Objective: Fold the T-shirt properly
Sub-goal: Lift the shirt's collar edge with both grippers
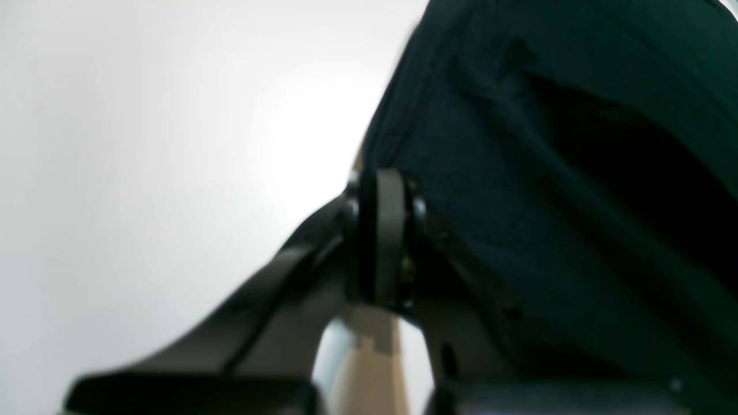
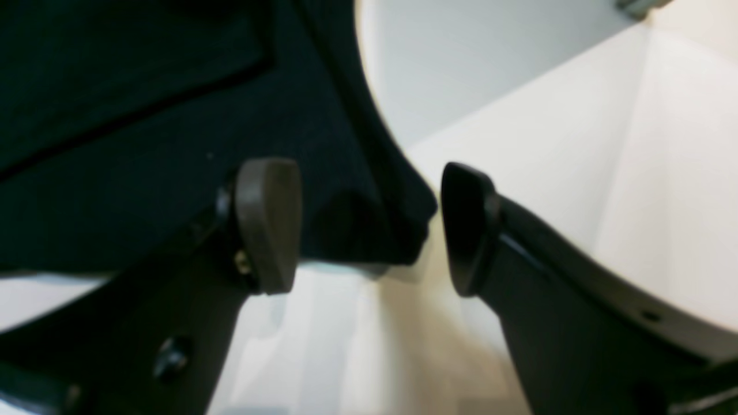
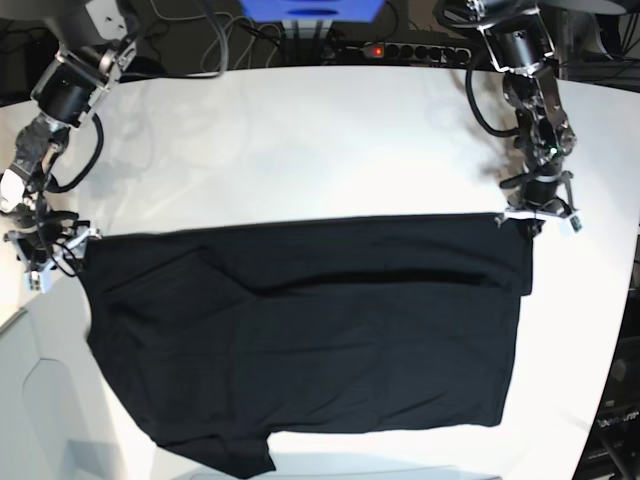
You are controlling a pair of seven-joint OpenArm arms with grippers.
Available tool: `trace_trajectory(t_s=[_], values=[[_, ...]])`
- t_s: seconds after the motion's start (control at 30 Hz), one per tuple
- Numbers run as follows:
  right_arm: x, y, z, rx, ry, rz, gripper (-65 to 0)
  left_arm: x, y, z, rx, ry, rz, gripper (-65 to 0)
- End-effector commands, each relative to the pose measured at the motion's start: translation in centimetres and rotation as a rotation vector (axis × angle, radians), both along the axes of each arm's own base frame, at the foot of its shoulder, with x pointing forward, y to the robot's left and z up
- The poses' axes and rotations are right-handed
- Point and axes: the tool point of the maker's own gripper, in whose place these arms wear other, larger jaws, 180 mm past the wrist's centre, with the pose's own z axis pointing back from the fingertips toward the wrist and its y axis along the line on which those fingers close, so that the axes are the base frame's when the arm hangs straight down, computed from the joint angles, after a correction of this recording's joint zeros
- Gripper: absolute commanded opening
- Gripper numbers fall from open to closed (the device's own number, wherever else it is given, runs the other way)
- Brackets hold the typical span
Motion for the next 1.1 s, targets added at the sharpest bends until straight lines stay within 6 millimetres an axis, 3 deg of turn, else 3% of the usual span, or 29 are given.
trace_trajectory(t_s=[0.0,0.47,0.53,0.77,0.9,1.07], values=[[0.9,-0.6,1.4,-0.009,-0.047,0.010,-26.0,0.3,0.4,0.6,0.011,-0.006,-0.008,-63.6],[-2.0,-0.3,-3.7,0.080,0.039,-0.013,-27.7,0.1,0.6,0.5,0.015,-0.001,-0.005,-64.8],[-2.5,-0.3,-4.1,0.080,0.051,-0.013,-32.9,0.0,0.7,0.5,0.015,0.000,-0.002,-64.8],[-4.2,-0.3,-5.3,0.079,0.088,-0.014,-65.0,-1.0,0.8,0.1,0.021,0.018,-0.003,-64.8],[-5.4,-1.3,-5.0,0.049,0.091,-0.025,-65.0,-1.8,0.6,1.0,0.049,0.005,-0.021,-64.8],[-6.2,-1.4,-1.6,-0.049,0.014,-0.005,-65.0,-2.7,0.0,3.4,0.100,-0.035,-0.058,-64.8]])
